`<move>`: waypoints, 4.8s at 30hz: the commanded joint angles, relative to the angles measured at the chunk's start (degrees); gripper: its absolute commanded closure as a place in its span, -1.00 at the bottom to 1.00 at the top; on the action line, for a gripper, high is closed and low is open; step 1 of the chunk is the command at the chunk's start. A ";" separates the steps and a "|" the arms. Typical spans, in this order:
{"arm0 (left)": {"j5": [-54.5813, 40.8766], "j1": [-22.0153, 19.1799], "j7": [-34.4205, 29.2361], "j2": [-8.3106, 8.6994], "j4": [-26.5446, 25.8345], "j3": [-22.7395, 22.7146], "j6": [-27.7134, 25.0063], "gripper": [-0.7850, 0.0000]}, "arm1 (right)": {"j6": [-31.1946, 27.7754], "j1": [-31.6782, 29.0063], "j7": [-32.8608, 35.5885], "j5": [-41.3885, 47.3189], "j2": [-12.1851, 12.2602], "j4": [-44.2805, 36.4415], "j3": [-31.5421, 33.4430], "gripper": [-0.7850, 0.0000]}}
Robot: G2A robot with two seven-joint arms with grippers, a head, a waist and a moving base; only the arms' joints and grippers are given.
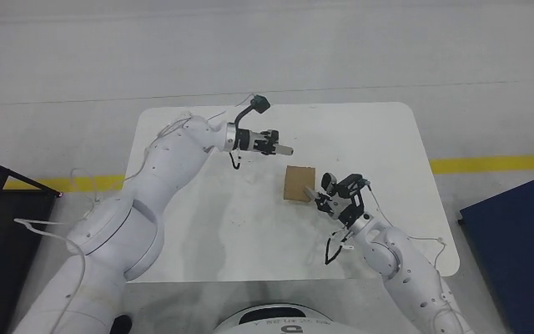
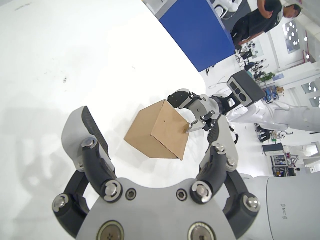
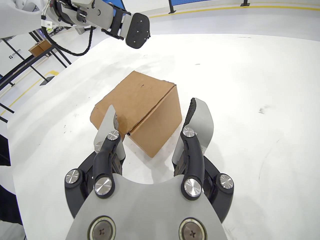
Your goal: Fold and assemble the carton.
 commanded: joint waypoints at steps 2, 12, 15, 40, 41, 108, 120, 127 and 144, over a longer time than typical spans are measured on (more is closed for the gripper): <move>4.06 -1.26 -0.33 -0.85 0.17 1.81 0.53 -1.00 | -0.85 0.01 0.25 -0.69 0.06 0.06 0.00 -0.29; 18.82 -3.19 6.42 -4.69 0.54 6.45 2.71 -1.00 | -1.88 -0.60 0.12 -1.60 0.23 -0.78 0.74 -0.27; 21.67 -3.18 7.67 -5.74 0.89 7.44 3.20 -1.00 | -2.17 -1.00 -0.09 -1.72 0.29 -1.24 1.04 -0.30; 31.57 -3.87 11.94 -11.28 6.48 9.68 4.08 -1.00 | -9.92 -3.18 -0.38 -5.18 1.18 -1.99 3.05 -0.51; 31.63 -3.88 11.99 -11.37 6.65 9.62 3.95 -1.00 | -9.39 -3.05 -0.42 -5.66 1.16 -1.83 2.91 -0.47; -3.10 11.98 4.83 13.34 -19.71 -23.16 -3.70 -1.00 | -14.13 4.81 -13.91 -33.10 2.51 -5.68 2.81 -1.00; 6.34 20.41 13.46 13.93 -24.76 -23.21 -3.64 -1.00 | -27.53 12.87 -2.30 -35.78 3.30 -5.86 1.47 -0.48; 7.00 21.34 14.59 14.25 -25.88 -23.98 -3.17 -1.00 | -28.97 16.77 3.00 -37.66 3.09 -5.38 -1.83 -0.37; 7.00 21.34 14.59 14.25 -25.88 -23.98 -3.17 -1.00 | -35.58 21.93 7.93 -35.54 5.24 -4.95 -3.36 -0.32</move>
